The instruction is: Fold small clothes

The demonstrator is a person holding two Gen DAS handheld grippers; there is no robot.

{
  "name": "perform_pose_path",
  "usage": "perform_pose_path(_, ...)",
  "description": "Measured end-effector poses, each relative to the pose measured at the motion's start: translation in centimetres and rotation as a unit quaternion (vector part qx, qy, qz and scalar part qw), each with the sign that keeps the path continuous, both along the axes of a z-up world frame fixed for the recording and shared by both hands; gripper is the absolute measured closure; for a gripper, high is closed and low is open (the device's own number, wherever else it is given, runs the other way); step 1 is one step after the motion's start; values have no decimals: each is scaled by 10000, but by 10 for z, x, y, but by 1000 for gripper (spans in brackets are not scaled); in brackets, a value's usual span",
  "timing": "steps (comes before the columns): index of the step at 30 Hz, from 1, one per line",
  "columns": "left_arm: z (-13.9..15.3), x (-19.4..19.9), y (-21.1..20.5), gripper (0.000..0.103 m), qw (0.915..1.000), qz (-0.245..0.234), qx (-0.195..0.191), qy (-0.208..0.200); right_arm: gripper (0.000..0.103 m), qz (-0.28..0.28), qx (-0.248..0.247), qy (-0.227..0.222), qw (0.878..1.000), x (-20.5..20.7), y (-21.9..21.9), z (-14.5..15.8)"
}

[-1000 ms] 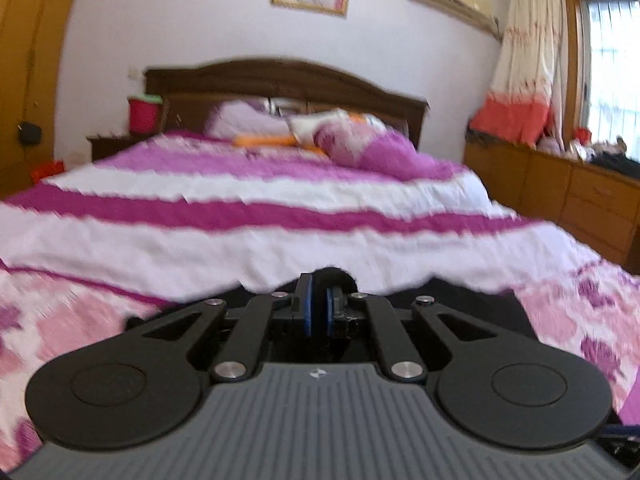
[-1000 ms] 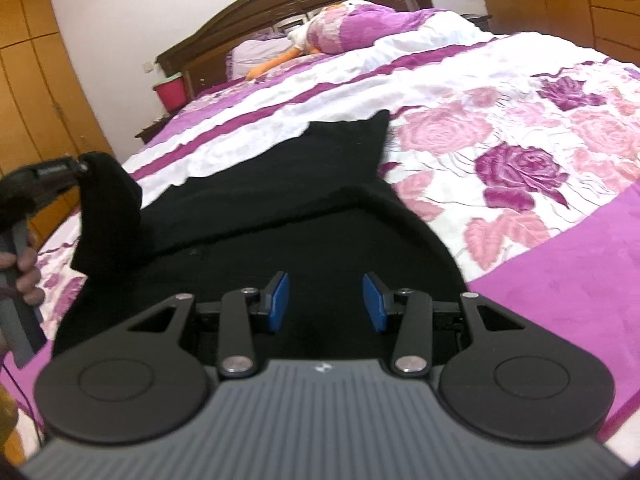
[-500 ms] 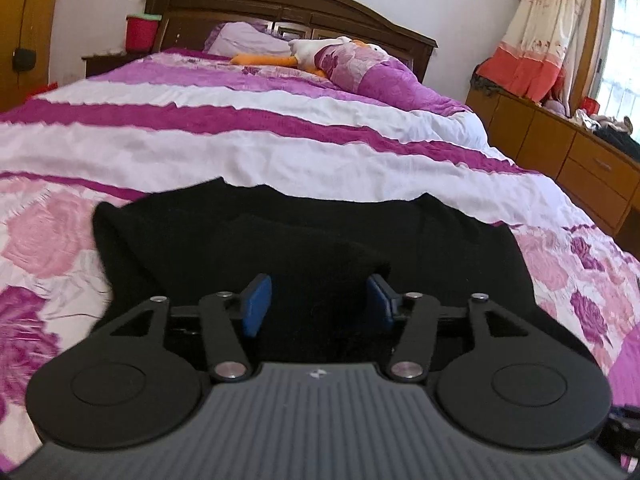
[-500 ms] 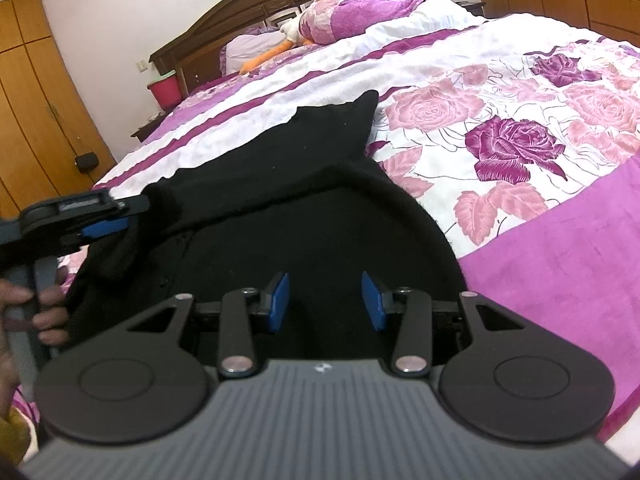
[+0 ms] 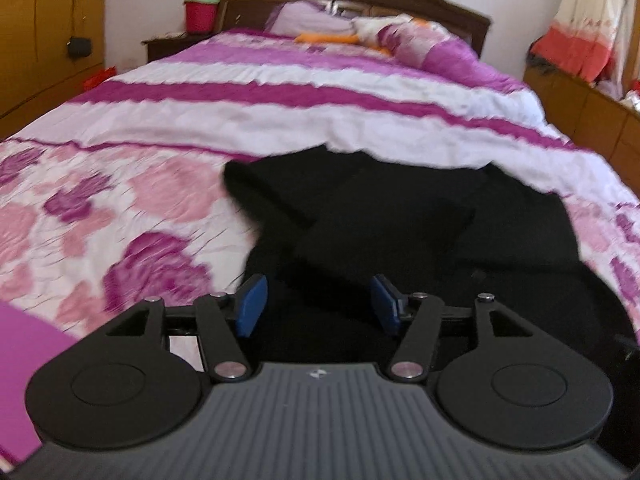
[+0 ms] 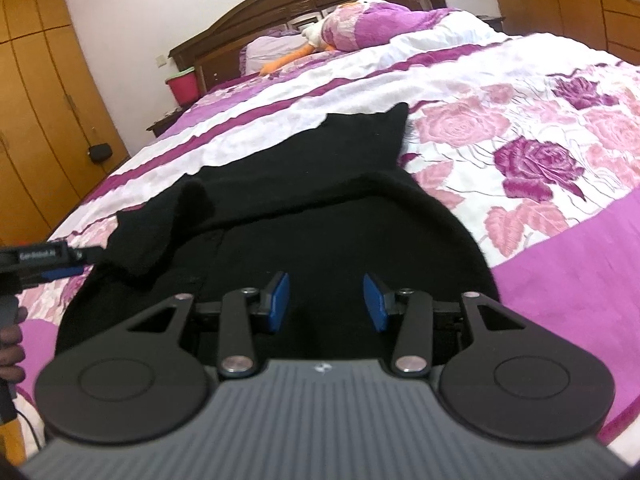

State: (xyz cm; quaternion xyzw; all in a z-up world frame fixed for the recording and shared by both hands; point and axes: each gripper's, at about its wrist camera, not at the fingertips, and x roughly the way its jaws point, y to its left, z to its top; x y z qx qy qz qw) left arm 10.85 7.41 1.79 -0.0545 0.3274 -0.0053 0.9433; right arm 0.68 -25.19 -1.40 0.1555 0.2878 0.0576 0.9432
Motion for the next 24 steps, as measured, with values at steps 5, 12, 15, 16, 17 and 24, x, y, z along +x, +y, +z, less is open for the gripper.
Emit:
perform_pose_path(5,-5,-13,14,38,9994,243,208,131,58,265,-230,-78,9994,3,19,9)
perform_pose_path(12,-13,-23,32,38,9980,475,309,283,58,963,-695,-227,9927,12,63,24)
perform_pose_path(15,-15,-27,37,37,9974,544,366,304,58,1300,-863,-311,9873,20,88,28)
perform_pose_path(16,-16,-29,40,37,9972,561,384,308,58,1391,-917,-333,9855,22,96,29)
perform_pose_path(17,-16,-30,41,37,9971,573,395,313,58,1496,-977,-364,9832,25,105,31)
perform_pose_path(24,-19,-40,55,37,9967,674,314,323,52,2127,-1276,-601,9669,45,159,36)
